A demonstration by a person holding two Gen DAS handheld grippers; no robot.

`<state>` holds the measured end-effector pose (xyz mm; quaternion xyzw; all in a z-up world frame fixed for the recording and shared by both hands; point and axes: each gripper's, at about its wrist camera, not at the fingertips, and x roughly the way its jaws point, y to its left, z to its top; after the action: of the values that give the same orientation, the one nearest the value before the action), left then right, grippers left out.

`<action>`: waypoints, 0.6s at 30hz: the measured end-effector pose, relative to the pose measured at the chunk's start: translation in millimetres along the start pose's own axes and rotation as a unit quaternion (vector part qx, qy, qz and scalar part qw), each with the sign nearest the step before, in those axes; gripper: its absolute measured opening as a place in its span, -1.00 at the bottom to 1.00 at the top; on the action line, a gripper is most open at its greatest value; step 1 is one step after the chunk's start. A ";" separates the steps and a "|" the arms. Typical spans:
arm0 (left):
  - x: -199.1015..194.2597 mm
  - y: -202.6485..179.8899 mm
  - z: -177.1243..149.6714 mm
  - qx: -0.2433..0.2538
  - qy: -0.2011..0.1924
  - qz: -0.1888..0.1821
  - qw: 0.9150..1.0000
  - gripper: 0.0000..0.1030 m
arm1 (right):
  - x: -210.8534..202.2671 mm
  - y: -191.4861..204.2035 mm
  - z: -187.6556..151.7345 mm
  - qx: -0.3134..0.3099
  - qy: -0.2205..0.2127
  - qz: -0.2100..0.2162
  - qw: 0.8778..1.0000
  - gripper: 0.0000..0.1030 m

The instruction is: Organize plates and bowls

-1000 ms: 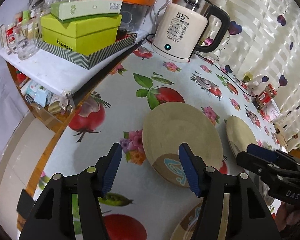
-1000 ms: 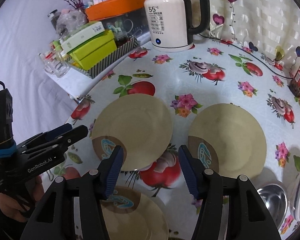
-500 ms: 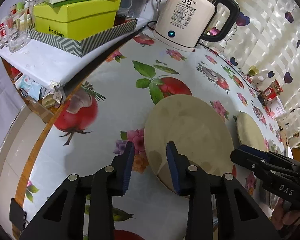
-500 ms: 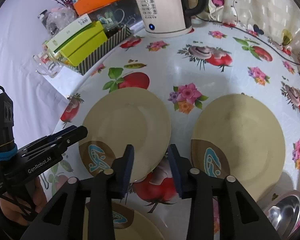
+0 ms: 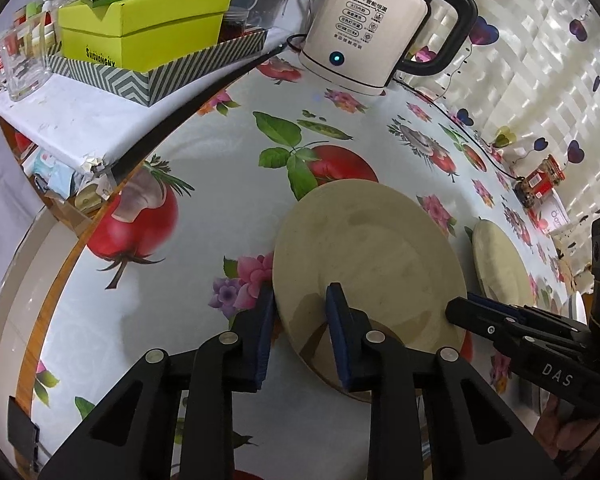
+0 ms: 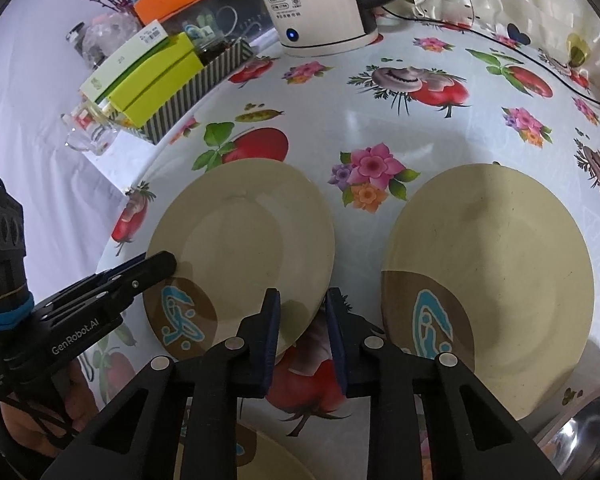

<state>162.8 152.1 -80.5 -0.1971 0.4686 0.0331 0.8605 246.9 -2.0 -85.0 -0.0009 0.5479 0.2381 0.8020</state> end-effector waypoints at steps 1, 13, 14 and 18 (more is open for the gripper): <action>-0.2 0.2 0.1 -0.001 0.000 0.000 1.000 -0.48 | 0.0 -0.1 0.0 0.001 -0.001 0.000 1.000 -0.57; -14.5 -2.7 -8.0 0.001 -0.010 0.004 1.000 -0.48 | -6.7 2.9 -5.6 -0.001 -0.004 -0.002 1.000 -0.57; -16.4 -3.5 -8.7 0.001 -0.011 0.005 1.000 -0.48 | -8.6 3.7 -6.3 -0.003 -0.006 -0.001 1.000 -0.57; -24.7 -7.0 -12.5 0.002 -0.016 0.007 1.000 -0.48 | -15.4 6.9 -9.1 -0.006 -0.011 -0.002 1.000 -0.57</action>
<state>140.8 144.2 -64.2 -0.1920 0.4562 0.0413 0.8679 231.8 -4.1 -73.2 -0.0044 0.5377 0.2402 0.8082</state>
